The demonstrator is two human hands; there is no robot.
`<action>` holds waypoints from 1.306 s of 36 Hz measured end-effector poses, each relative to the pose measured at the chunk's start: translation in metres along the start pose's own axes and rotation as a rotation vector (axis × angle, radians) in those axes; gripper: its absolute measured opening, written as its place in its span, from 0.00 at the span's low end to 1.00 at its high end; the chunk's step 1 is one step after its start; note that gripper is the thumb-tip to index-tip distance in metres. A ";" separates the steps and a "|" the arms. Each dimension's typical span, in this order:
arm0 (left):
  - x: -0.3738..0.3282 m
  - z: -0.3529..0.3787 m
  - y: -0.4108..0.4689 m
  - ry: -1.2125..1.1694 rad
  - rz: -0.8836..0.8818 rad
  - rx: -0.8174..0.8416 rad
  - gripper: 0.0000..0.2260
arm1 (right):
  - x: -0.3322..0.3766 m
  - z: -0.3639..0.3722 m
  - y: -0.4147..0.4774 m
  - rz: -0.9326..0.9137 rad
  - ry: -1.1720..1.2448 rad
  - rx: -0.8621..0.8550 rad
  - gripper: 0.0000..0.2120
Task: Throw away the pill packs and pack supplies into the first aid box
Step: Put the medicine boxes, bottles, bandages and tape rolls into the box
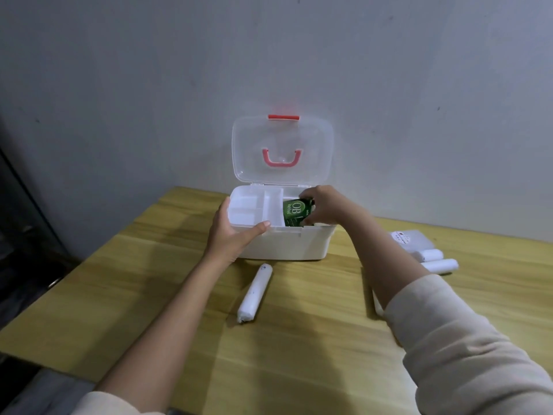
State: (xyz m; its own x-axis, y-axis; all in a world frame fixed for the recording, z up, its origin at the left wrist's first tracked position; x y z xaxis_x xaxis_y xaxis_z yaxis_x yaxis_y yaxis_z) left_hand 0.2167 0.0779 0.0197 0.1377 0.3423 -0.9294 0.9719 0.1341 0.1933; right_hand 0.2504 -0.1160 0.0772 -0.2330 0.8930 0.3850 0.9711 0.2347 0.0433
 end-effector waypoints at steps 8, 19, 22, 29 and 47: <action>-0.002 -0.001 -0.001 0.001 0.006 -0.009 0.44 | 0.003 0.018 0.019 -0.016 -0.084 -0.007 0.21; -0.004 0.000 -0.003 -0.040 0.012 -0.018 0.43 | -0.005 0.025 0.022 0.034 0.103 0.018 0.28; -0.002 -0.001 -0.002 -0.051 0.014 -0.027 0.43 | -0.006 0.005 0.011 0.009 0.207 -0.046 0.30; -0.002 0.000 -0.003 -0.075 0.019 -0.050 0.42 | -0.060 -0.054 -0.033 0.051 0.463 -0.305 0.19; -0.002 0.002 -0.009 -0.112 0.028 -0.101 0.40 | -0.192 -0.002 -0.088 0.408 0.279 0.083 0.27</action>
State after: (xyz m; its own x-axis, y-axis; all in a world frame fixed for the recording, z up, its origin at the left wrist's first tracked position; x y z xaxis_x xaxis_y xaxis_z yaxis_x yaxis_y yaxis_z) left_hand 0.2080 0.0738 0.0189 0.1899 0.2423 -0.9514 0.9440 0.2211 0.2448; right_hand 0.2097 -0.3089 0.0018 0.1991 0.7843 0.5876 0.9701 -0.0727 -0.2317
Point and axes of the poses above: each hand's wrist, its own y-axis towards the middle knuckle, its own z-axis out of the palm, x = y × z, the point moved 9 cm from there along y, towards the middle knuckle, and after that the axes turned 3 degrees about y, right-handed, at the moved point
